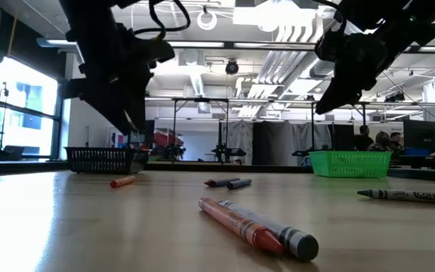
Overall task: Sort crayons
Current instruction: Put the orange crayon into the black bin, then put the blue crayon into the yellow bin
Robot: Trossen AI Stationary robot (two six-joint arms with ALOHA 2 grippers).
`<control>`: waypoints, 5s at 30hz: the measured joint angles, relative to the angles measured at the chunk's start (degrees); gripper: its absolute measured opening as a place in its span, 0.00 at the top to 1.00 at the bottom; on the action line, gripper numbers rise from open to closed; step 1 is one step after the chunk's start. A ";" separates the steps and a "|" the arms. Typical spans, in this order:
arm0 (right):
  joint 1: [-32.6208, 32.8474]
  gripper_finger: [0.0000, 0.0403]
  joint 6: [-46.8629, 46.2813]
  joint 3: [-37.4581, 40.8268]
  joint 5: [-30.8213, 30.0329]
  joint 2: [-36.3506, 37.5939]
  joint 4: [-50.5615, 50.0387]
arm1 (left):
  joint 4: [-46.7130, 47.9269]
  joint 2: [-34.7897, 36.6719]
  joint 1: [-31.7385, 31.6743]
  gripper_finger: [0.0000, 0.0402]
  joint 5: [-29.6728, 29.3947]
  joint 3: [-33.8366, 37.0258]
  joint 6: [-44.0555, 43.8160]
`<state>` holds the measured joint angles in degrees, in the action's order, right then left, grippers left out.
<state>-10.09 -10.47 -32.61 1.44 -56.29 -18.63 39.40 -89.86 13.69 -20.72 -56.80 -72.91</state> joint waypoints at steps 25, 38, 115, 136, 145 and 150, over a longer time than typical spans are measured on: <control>-0.02 0.78 1.98 0.01 -2.81 0.00 -0.20 | 4.69 -19.04 -0.26 0.71 9.43 -7.72 2.45; 0.00 0.78 3.03 0.01 -2.75 0.00 -0.37 | 5.90 -19.15 -0.57 0.98 10.18 -7.43 4.61; 0.00 0.78 6.50 0.01 -2.79 0.00 3.26 | 17.46 -0.38 -43.30 0.80 -3.57 0.26 43.23; -0.02 0.78 5.80 -0.01 -2.77 0.00 3.32 | -11.53 -0.29 -22.65 0.77 18.74 -7.50 47.64; -0.01 0.78 4.30 0.00 -2.79 0.01 4.82 | -26.22 -5.21 -10.27 0.77 14.38 -7.54 42.09; -0.02 0.78 4.29 0.01 -2.79 0.02 4.89 | -31.17 -10.71 -7.77 0.77 14.07 -7.61 41.63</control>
<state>-10.11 -6.17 -32.60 -1.34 -56.27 -13.74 8.22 -100.57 5.92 -6.65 -64.41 -31.28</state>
